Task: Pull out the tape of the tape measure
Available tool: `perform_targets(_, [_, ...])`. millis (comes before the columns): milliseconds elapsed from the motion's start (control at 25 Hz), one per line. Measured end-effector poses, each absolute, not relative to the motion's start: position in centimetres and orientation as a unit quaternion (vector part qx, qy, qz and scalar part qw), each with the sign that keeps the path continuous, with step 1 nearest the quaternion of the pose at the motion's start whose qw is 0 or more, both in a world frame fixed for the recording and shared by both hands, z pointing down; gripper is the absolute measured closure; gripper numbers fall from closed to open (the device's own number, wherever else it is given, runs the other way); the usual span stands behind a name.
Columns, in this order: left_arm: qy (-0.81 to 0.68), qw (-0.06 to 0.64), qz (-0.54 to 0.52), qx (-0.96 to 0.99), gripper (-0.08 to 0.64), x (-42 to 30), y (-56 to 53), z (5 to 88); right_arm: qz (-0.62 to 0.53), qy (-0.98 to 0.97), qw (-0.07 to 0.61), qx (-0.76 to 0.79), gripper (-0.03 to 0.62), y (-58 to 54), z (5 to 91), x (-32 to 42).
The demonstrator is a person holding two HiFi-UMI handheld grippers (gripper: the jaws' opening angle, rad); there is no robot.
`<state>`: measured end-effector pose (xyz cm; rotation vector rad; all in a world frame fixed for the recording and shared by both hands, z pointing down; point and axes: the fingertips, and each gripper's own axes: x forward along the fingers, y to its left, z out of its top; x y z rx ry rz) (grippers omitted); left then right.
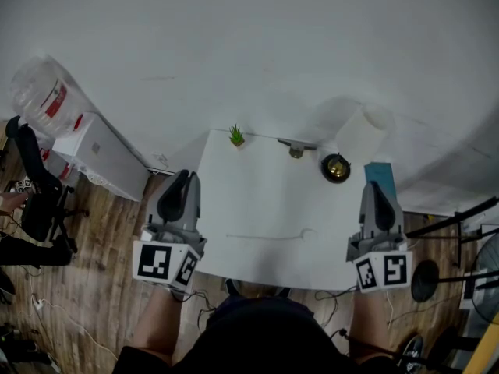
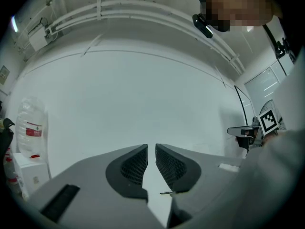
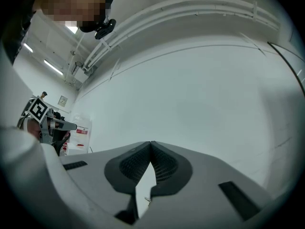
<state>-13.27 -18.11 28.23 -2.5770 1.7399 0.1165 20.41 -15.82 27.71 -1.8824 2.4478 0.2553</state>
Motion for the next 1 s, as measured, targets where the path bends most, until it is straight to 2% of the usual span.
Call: perform_targets(1000, [0.555,0.008,0.030,-0.831,0.511,-12.76,-19.03,28.96,0.080,0.797,0.016,-0.599,0.589,-16.54,28.07,20.11])
